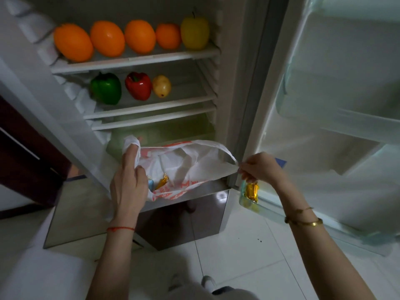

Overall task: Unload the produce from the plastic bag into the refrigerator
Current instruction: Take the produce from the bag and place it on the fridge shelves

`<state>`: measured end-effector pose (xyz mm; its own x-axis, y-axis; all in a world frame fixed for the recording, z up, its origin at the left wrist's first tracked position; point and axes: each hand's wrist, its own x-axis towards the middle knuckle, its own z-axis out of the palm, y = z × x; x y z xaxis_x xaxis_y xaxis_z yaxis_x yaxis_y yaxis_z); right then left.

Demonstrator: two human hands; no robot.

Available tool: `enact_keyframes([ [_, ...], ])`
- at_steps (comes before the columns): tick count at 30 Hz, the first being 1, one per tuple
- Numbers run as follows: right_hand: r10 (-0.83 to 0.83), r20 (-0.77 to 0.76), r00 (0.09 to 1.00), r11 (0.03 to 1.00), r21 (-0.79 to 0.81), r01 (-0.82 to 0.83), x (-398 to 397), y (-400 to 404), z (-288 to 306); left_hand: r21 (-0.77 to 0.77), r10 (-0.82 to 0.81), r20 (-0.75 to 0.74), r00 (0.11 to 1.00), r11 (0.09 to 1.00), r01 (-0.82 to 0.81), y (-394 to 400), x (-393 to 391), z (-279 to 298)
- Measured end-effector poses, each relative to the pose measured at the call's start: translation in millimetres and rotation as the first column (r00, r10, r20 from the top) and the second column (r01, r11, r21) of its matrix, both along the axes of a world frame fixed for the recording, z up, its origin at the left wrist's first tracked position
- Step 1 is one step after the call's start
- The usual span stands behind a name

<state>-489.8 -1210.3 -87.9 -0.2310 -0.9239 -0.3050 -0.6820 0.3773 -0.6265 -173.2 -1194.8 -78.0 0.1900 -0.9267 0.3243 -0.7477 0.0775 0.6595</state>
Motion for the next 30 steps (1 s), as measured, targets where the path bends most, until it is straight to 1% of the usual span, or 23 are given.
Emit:
enact_keyframes([
  [1, 0.074, 0.077, 0.994, 0.996, -0.051, -0.071, 14, -1, 15, -0.01, -0.005, -0.008, 1.0, 1.0, 0.005, 0, 2, 0],
  [2, 0.149, 0.107, 0.983, 0.985, -0.099, -0.138, 29, -2, 26, -0.019, -0.011, -0.013, 1.0, 1.0, 0.011, 1, 4, 0],
  [3, 0.205, 0.105, 0.973, 0.971, -0.148, -0.189, 44, -5, 31, -0.025, -0.016, -0.02, 1.0, 1.0, 0.015, 1, 7, 0],
  [6, 0.292, 0.031, 0.956, 0.929, -0.246, -0.276, 95, -21, 26, -0.021, -0.036, -0.037, 0.999, 0.999, 0.035, 2, 16, -2],
  [8, 0.382, -0.061, 0.922, 0.894, -0.229, -0.385, 130, -35, 10, -0.018, -0.073, -0.037, 0.997, 0.997, 0.072, 3, 21, -4],
  [9, 0.442, -0.122, 0.889, 0.865, -0.205, -0.458, 146, -43, -1, -0.022, -0.092, -0.036, 0.995, 0.996, 0.092, 4, 24, -6],
  [11, 0.551, -0.203, 0.809, 0.804, -0.131, -0.58, 173, -60, -26, -0.037, -0.115, -0.046, 0.992, 0.993, 0.113, 4, 29, -9],
  [14, 0.687, -0.274, 0.674, 0.7, -0.004, -0.715, 204, -86, -62, -0.065, -0.128, -0.072, 0.989, 0.99, 0.123, 4, 38, -12],
  [16, 0.766, -0.331, 0.551, 0.6, 0.06, -0.798, 220, -100, -82, -0.069, -0.135, -0.094, 0.986, 0.989, 0.129, 3, 41, -14],
  [18, 0.812, -0.414, 0.412, 0.491, 0.102, -0.865, 229, -111, -99, -0.075, -0.149, -0.101, 0.984, 0.987, 0.142, 1, 45, -15],
  [21, 0.817, -0.537, 0.21, 0.329, 0.135, -0.935, 230, -122, -122, -0.082, -0.193, -0.133, 0.972, 0.98, 0.183, -2, 49, -16],
  [23, 0.81, -0.575, 0.113, 0.254, 0.172, -0.952, 230, -130, -133, -0.064, -0.174, -0.156, 0.972, 0.984, 0.166, -4, 51, -19],
  [25, 0.788, -0.615, -0.006, 0.162, 0.217, -0.963, 232, -136, -145, -0.068, -0.158, -0.146, 0.977, 0.986, 0.15, -6, 53, -22],
  [27, 0.764, -0.639, -0.086, 0.102, 0.25, -0.963, 235, -143, -156, -0.063, -0.163, -0.141, 0.976, 0.986, 0.156, -8, 56, -24],
  [28, 0.755, -0.648, -0.104, 0.1, 0.27, -0.958, 237, -144, -156, -0.055, -0.164, -0.15, 0.975, 0.986, 0.158, -10, 57, -25],
  [29, 0.712, -0.684, -0.158, 0.073, 0.296, -0.953, 237, -146, -160, -0.054, -0.167, -0.158, 0.973, 0.986, 0.161, -11, 58, -26],
  [30, 0.7, -0.692, -0.179, 0.061, 0.307, -0.95, 237, -146, -159, -0.06, -0.167, -0.159, 0.973, 0.985, 0.159, -12, 59, -26],
])
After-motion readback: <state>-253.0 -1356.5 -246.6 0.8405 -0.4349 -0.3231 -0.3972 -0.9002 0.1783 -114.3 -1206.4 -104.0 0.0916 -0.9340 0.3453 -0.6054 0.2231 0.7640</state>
